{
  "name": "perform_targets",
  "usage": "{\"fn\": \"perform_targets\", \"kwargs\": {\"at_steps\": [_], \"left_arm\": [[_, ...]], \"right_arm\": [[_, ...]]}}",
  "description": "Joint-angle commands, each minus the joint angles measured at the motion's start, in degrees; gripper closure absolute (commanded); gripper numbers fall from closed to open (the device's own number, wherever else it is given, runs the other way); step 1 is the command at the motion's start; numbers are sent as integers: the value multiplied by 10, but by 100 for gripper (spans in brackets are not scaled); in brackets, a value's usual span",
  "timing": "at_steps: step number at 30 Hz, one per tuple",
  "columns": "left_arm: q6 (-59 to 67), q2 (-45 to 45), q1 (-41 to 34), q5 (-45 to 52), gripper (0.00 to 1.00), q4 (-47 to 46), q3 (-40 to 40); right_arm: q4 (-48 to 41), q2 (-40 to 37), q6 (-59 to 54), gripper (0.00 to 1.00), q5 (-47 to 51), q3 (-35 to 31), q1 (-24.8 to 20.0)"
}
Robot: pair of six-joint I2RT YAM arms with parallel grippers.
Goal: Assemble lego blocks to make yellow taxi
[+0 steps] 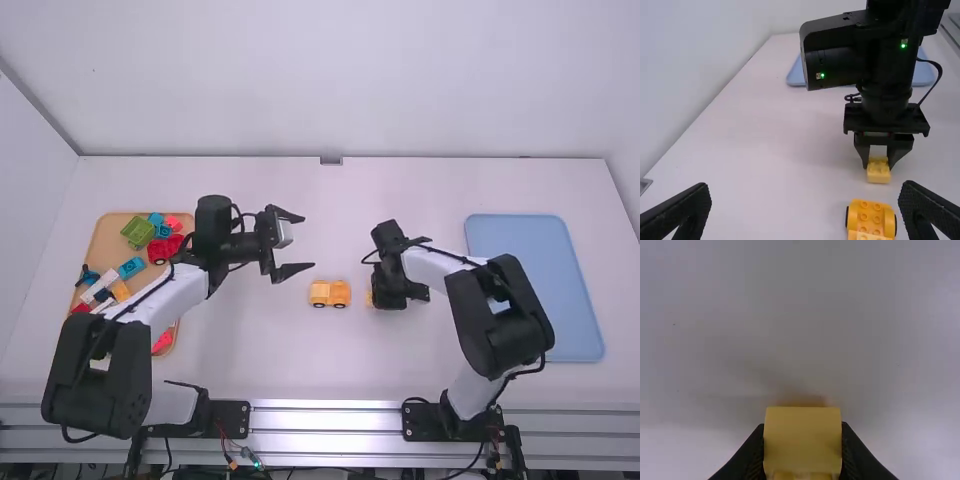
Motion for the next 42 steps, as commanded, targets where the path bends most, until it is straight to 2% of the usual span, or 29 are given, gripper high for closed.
{"fn": "perform_targets", "kwargs": {"at_steps": [1, 8, 9, 10, 11, 12, 14, 23, 29, 31, 33, 35, 36, 38, 40, 42], "left_arm": [[8, -8, 3, 8, 1, -3, 5], [8, -8, 3, 8, 1, -3, 5], [8, -8, 3, 8, 1, -3, 5], [8, -8, 3, 8, 1, -3, 5], [8, -8, 2, 8, 1, -3, 5], [8, -8, 3, 8, 1, -3, 5], [8, -8, 3, 8, 1, -3, 5], [8, -8, 3, 8, 1, -4, 5], [9, -8, 3, 8, 1, -4, 5], [8, -8, 3, 8, 1, -4, 5], [9, -8, 3, 4, 1, -3, 5], [8, -8, 3, -10, 1, -4, 5], [8, -8, 2, -24, 1, -4, 5], [8, -8, 3, -40, 1, -8, 5], [8, -8, 2, -44, 1, -22, 5], [8, -8, 2, -40, 1, -35, 5]], "right_arm": [[0, 3, 26, 95, 7, -1, 0], [23, 3, 17, 88, 8, -2, 8], [23, 3, 18, 81, 12, -1, 8], [23, 3, 18, 65, 14, -1, 8], [23, 3, 18, 60, 15, -1, 8], [22, 3, 15, 25, 21, -2, 9], [23, 3, 11, 2, 22, -2, 8], [-5, 3, -38, 2, 15, 19, -8], [-85, -38, -197, 2, 1, 93, -37], [-87, -43, -298, 2, -8, 120, -48], [-94, -50, -544, 2, -10, 154, -61], [-95, -55, -661, 2, -13, 169, -66], [-102, -58, -780, 2, -11, 185, -71], [-100, -57, -879, 2, 4, 193, -73], [-83, -57, -1017, 2, 59, 194, -73], [-79, -57, -1106, 2, 103, 194, -77]]}}
